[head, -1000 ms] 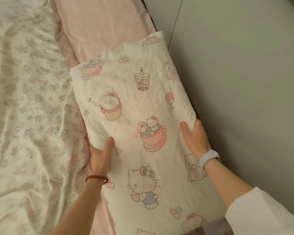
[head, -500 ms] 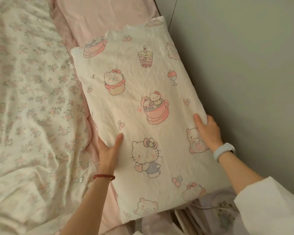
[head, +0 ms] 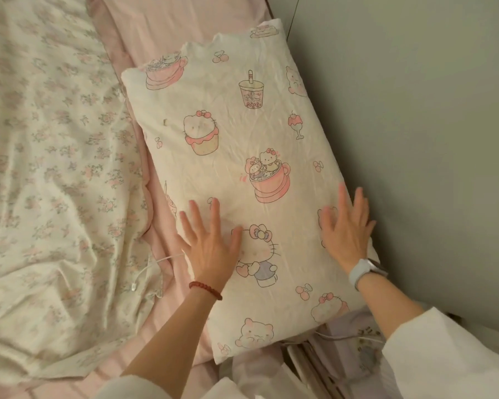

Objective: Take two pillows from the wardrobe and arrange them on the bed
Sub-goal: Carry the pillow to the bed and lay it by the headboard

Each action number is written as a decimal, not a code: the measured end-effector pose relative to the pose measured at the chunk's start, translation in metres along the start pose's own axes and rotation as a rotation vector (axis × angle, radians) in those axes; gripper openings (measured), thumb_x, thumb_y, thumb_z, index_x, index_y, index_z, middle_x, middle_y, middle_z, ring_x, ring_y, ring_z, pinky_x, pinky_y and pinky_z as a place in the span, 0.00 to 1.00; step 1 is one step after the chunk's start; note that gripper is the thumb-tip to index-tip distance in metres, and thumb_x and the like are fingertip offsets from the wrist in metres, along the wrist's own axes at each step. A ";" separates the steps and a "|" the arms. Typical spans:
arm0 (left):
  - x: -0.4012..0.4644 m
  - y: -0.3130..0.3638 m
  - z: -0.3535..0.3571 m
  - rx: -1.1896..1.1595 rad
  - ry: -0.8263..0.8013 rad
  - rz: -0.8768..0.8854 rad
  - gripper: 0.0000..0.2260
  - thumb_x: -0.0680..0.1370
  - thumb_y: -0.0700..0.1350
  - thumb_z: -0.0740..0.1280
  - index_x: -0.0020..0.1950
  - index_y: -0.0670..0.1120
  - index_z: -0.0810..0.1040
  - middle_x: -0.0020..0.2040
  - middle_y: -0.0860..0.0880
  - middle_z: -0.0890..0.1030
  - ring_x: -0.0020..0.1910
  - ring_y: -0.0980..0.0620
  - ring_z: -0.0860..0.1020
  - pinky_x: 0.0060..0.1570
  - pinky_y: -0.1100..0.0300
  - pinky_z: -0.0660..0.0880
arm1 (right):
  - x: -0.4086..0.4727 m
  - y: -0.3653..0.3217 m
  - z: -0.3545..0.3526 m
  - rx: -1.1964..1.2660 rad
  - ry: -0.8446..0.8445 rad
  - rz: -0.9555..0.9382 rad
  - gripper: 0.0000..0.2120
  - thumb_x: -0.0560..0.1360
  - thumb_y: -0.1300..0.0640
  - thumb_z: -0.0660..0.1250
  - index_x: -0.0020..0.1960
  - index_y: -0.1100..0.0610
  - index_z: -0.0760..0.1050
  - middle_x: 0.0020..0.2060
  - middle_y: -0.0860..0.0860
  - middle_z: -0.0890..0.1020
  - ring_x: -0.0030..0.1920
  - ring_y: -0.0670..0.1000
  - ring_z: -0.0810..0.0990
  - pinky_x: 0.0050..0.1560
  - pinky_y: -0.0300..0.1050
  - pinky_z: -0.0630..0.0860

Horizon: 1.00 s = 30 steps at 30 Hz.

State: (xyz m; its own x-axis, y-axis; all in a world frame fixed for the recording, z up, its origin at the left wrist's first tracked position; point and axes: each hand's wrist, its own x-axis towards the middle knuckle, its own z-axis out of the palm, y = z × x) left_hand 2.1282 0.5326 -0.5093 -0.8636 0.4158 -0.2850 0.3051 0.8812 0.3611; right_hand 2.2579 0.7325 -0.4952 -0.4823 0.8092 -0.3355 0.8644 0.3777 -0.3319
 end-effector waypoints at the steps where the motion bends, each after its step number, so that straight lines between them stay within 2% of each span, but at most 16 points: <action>1: -0.005 0.000 0.003 0.022 -0.074 0.048 0.32 0.74 0.64 0.55 0.72 0.59 0.43 0.76 0.44 0.45 0.73 0.40 0.42 0.66 0.34 0.50 | -0.008 0.000 0.003 -0.033 -0.075 -0.030 0.27 0.77 0.43 0.50 0.72 0.43 0.43 0.75 0.55 0.46 0.74 0.61 0.45 0.67 0.72 0.47; 4: -0.005 -0.005 0.011 -0.005 -0.275 0.073 0.33 0.73 0.66 0.54 0.72 0.60 0.43 0.76 0.49 0.41 0.73 0.42 0.38 0.66 0.32 0.49 | -0.013 0.005 0.007 -0.102 -0.324 0.025 0.28 0.75 0.38 0.48 0.71 0.39 0.39 0.75 0.49 0.40 0.74 0.58 0.38 0.67 0.72 0.44; 6: 0.003 -0.009 0.006 -0.052 -0.332 0.094 0.33 0.73 0.65 0.57 0.72 0.60 0.44 0.76 0.50 0.41 0.73 0.42 0.38 0.65 0.32 0.50 | -0.008 -0.001 0.000 -0.078 -0.352 0.075 0.28 0.75 0.38 0.49 0.71 0.39 0.41 0.75 0.49 0.41 0.73 0.59 0.38 0.68 0.72 0.44; 8: 0.006 -0.015 -0.009 -0.112 -0.335 0.127 0.31 0.74 0.62 0.60 0.73 0.58 0.48 0.77 0.50 0.45 0.74 0.43 0.42 0.66 0.34 0.52 | -0.012 -0.014 -0.008 -0.036 -0.312 0.103 0.28 0.76 0.40 0.51 0.72 0.42 0.44 0.75 0.51 0.42 0.73 0.61 0.39 0.68 0.72 0.44; 11: -0.010 -0.036 -0.037 -0.247 -0.226 0.083 0.29 0.75 0.58 0.61 0.73 0.53 0.55 0.76 0.45 0.53 0.74 0.44 0.49 0.69 0.39 0.54 | -0.042 -0.047 -0.006 -0.003 -0.200 0.049 0.26 0.77 0.45 0.53 0.72 0.46 0.49 0.75 0.56 0.46 0.73 0.62 0.42 0.68 0.70 0.46; 15: -0.057 -0.096 -0.082 -0.404 -0.119 -0.075 0.25 0.76 0.55 0.61 0.71 0.50 0.60 0.74 0.43 0.59 0.73 0.45 0.55 0.69 0.40 0.58 | -0.117 -0.113 0.022 0.097 -0.186 -0.158 0.21 0.77 0.51 0.55 0.69 0.53 0.60 0.72 0.58 0.61 0.72 0.59 0.55 0.70 0.62 0.55; 17: -0.089 -0.150 -0.109 -0.438 -0.038 -0.173 0.24 0.77 0.52 0.62 0.71 0.47 0.62 0.72 0.43 0.62 0.71 0.46 0.59 0.69 0.43 0.59 | -0.166 -0.160 0.043 0.185 -0.265 -0.311 0.19 0.77 0.54 0.57 0.67 0.57 0.64 0.67 0.58 0.69 0.69 0.57 0.62 0.69 0.52 0.59; 19: -0.126 -0.210 -0.134 -0.478 0.067 -0.269 0.22 0.77 0.49 0.62 0.69 0.45 0.64 0.71 0.42 0.65 0.70 0.45 0.62 0.68 0.46 0.61 | -0.219 -0.206 0.067 0.252 -0.365 -0.441 0.16 0.78 0.56 0.57 0.64 0.59 0.68 0.63 0.58 0.74 0.66 0.57 0.68 0.64 0.44 0.62; 24: -0.229 -0.366 -0.197 -0.524 0.288 -0.448 0.19 0.76 0.44 0.64 0.66 0.41 0.69 0.67 0.40 0.70 0.65 0.42 0.69 0.63 0.49 0.68 | -0.355 -0.311 0.131 0.259 -0.608 -0.631 0.15 0.79 0.54 0.55 0.64 0.56 0.68 0.63 0.53 0.74 0.64 0.51 0.70 0.62 0.42 0.64; 27: -0.299 -0.454 -0.229 -0.573 0.380 -0.571 0.18 0.77 0.43 0.64 0.65 0.41 0.69 0.66 0.40 0.71 0.64 0.43 0.69 0.61 0.54 0.66 | -0.434 -0.366 0.170 0.203 -0.743 -0.655 0.15 0.78 0.54 0.56 0.64 0.56 0.69 0.63 0.53 0.75 0.61 0.51 0.72 0.57 0.40 0.65; 30: -0.369 -0.524 -0.256 -0.614 0.493 -0.778 0.18 0.77 0.43 0.64 0.65 0.41 0.69 0.63 0.39 0.74 0.61 0.41 0.72 0.60 0.54 0.66 | -0.505 -0.411 0.209 0.102 -0.858 -0.744 0.15 0.78 0.53 0.57 0.63 0.55 0.70 0.62 0.54 0.75 0.59 0.51 0.73 0.54 0.39 0.66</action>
State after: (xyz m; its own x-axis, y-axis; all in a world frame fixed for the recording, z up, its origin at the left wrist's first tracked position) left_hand 2.1841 -0.1403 -0.3665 -0.8398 -0.4587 -0.2902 -0.5239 0.5449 0.6547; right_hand 2.1168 0.0747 -0.3739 -0.8422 -0.1898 -0.5047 0.3268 0.5650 -0.7576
